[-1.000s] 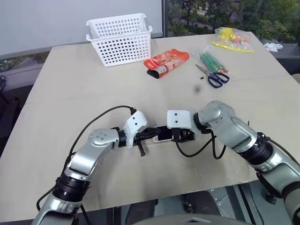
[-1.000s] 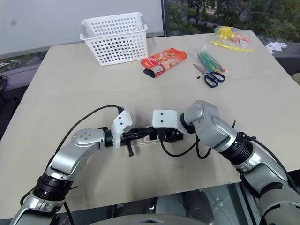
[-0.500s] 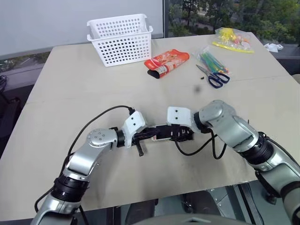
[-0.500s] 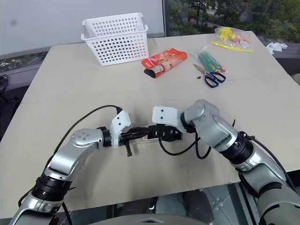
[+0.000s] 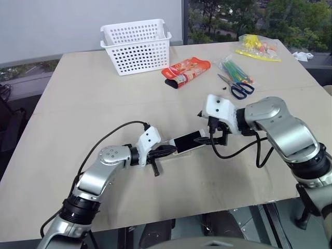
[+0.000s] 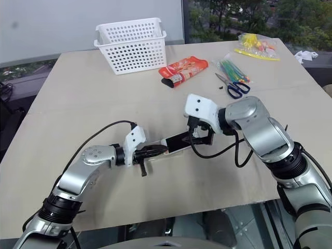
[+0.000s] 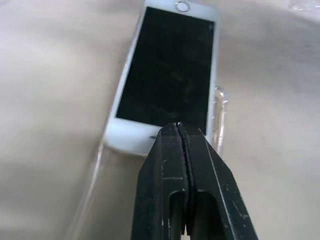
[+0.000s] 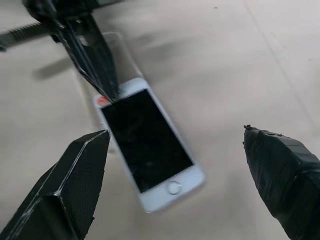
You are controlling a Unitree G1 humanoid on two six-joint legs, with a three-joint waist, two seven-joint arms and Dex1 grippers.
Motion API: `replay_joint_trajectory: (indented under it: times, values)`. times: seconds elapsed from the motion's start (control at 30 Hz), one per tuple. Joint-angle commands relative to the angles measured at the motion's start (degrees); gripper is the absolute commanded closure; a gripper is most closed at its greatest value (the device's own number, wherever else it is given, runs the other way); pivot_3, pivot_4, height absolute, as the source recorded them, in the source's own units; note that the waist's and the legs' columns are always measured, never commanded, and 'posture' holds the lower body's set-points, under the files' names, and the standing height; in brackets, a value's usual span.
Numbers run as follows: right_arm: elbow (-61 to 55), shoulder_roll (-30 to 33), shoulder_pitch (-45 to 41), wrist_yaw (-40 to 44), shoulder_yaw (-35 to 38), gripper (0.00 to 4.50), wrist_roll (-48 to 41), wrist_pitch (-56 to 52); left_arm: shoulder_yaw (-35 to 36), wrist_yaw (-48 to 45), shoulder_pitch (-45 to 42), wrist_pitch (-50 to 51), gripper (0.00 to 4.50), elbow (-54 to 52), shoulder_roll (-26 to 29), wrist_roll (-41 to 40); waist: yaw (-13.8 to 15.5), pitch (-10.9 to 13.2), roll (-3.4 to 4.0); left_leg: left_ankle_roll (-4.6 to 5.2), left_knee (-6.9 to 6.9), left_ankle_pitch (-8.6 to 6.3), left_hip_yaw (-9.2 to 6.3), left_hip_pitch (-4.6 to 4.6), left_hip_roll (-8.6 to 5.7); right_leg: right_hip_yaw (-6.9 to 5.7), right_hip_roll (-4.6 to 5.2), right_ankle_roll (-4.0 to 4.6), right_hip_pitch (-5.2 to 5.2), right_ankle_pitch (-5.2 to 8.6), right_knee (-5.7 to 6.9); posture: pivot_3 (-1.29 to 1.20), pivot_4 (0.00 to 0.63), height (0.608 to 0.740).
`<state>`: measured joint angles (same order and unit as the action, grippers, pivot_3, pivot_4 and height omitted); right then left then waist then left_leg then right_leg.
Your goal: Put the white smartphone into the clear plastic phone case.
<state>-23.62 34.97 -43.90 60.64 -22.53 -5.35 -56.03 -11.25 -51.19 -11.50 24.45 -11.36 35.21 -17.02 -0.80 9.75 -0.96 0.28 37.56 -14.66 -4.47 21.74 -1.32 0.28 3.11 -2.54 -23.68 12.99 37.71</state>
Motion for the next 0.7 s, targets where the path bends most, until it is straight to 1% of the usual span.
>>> replay_joint_trajectory:
  times: [0.03, 0.1, 0.17, 0.23, 0.43, 0.6, 0.7]
  values:
    - [3.27, 4.46, 1.98, 2.25, 0.02, 0.02, -0.49, 5.70, -1.87, 0.52, 1.66, 1.45, 4.50, 1.35, -0.31, 1.78, 0.23, 0.00, 0.00, 0.00, 0.00, 0.00, -0.02, 0.02, 0.00, -0.04, 0.01, 0.00, 0.01, 0.00, -0.01, 0.00, 0.150, 0.740]
    - [4.61, 6.60, 2.91, 4.51, -1.62, 0.02, -0.47, 9.16, -1.89, 0.65, 1.62, 1.47, 4.50, 1.33, -0.51, 1.91, 0.37, 0.00, 0.00, 0.00, 0.02, 0.00, 0.00, 0.04, -0.06, -0.04, 0.07, 0.00, 0.04, 0.00, -0.08, 0.00, 0.150, 0.740]
    - [9.38, 5.87, 2.88, 4.86, -3.47, 0.02, 0.81, 15.80, -1.83, 0.68, 1.86, 1.17, 4.50, 1.44, -0.56, 2.10, 0.07, 0.00, 0.00, 0.01, 0.02, 0.00, 0.08, 0.04, -0.07, 0.05, 0.08, -0.01, 0.05, 0.00, -0.13, 0.00, 0.150, 0.740]
    - [15.27, 4.29, 2.09, 5.60, -5.66, 0.02, 2.76, 24.20, -1.76, 0.74, 2.03, 1.02, 4.50, 1.51, -0.58, 2.17, -0.17, 0.01, 0.02, 0.01, 0.02, 0.00, 0.13, 0.02, -0.05, 0.11, 0.06, -0.01, 0.03, 0.00, -0.10, 0.00, 0.150, 0.740]
    - [28.53, -0.95, -1.70, 6.36, -7.76, 0.02, 5.98, 36.59, -1.25, 1.24, 2.22, 1.10, 4.50, 1.13, -0.66, 2.12, -0.17, -0.01, 0.02, 0.00, 0.01, 0.01, 0.15, -0.05, 0.06, 0.11, -0.07, -0.01, 0.03, -0.01, -0.03, 0.00, 0.150, 0.740]
    - [35.67, -3.83, -3.35, 8.48, -8.26, 0.02, 7.75, 42.36, -0.87, 2.06, 3.03, 1.56, 4.50, -0.01, -0.77, 1.90, 0.02, 0.00, 0.02, 0.00, 0.01, 0.00, 0.12, -0.02, 0.03, 0.10, -0.03, 0.00, 0.03, -0.01, -0.08, 0.00, 0.150, 0.740]
    - [36.27, -3.78, -3.21, 12.36, -9.05, 0.02, 7.98, 43.01, -0.62, 2.44, 3.50, 1.78, 4.50, -0.56, -0.67, 1.74, 0.01, 0.00, 0.02, 0.00, 0.00, 0.00, 0.11, -0.02, 0.03, 0.11, -0.03, 0.00, 0.02, -0.01, -0.08, 0.00, 0.150, 0.740]
